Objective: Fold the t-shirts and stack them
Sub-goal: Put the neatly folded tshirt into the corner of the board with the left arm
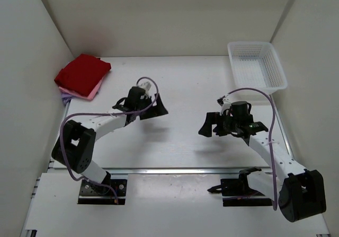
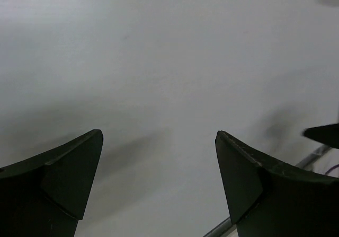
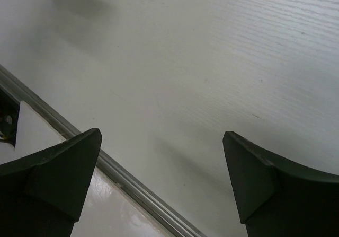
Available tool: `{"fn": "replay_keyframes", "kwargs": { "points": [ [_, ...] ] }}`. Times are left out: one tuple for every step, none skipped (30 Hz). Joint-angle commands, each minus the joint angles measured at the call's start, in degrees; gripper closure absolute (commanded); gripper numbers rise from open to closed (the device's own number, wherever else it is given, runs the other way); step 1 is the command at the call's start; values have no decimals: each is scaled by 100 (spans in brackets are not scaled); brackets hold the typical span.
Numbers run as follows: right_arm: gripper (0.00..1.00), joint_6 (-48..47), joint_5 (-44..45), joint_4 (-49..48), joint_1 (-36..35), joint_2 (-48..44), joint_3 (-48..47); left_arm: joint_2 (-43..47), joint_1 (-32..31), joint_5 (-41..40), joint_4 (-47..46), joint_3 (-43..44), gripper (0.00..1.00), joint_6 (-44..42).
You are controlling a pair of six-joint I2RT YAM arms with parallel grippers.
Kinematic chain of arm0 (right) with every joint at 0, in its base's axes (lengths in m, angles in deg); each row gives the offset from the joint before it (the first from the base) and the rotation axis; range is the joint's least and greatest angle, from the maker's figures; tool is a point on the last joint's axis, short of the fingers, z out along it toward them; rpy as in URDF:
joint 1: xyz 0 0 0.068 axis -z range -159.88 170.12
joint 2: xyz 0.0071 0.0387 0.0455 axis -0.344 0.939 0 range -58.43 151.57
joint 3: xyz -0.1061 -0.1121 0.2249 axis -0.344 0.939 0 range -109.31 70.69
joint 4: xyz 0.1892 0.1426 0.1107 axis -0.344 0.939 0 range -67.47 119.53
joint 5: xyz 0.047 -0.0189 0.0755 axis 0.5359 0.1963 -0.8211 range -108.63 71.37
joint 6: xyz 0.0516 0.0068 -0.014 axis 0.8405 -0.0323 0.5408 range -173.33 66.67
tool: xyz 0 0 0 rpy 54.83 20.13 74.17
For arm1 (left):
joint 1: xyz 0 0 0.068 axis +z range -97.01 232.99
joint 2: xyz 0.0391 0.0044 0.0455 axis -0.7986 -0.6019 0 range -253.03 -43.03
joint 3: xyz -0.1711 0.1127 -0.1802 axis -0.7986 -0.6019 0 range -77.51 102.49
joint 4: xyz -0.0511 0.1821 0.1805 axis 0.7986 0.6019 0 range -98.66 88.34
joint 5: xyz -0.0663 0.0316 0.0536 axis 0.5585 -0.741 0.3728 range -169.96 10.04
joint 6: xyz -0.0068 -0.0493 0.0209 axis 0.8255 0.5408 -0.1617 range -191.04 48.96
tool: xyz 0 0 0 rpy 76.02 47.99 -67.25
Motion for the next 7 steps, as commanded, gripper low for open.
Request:
{"fn": "replay_keyframes", "kwargs": {
  "points": [
    [1, -181, -324, -458, 8, -579, 274, 585, 512, 9, 307, -654, 1, -182],
    [1, -207, -291, -503, 26, -789, 370, 674, 609, -132, 332, -837, 2, -278],
    [1, -233, -265, -547, 61, -956, 467, 936, 645, -194, 367, -970, 2, -366],
    [1, -233, -195, -504, 44, -1045, 494, 1156, 758, -221, 324, -1040, 1, -427],
    [1, -259, -142, -512, 52, -1072, 477, 1315, 846, -204, 376, -1059, 1, -454],
    [1, -190, -46, -495, 44, -1020, 459, 1377, 899, -230, 403, -1059, 1, -446],
    [1, -111, 112, -408, -17, -950, 433, 1474, 1004, -187, 386, -1067, 1, -437]
  ]
}}
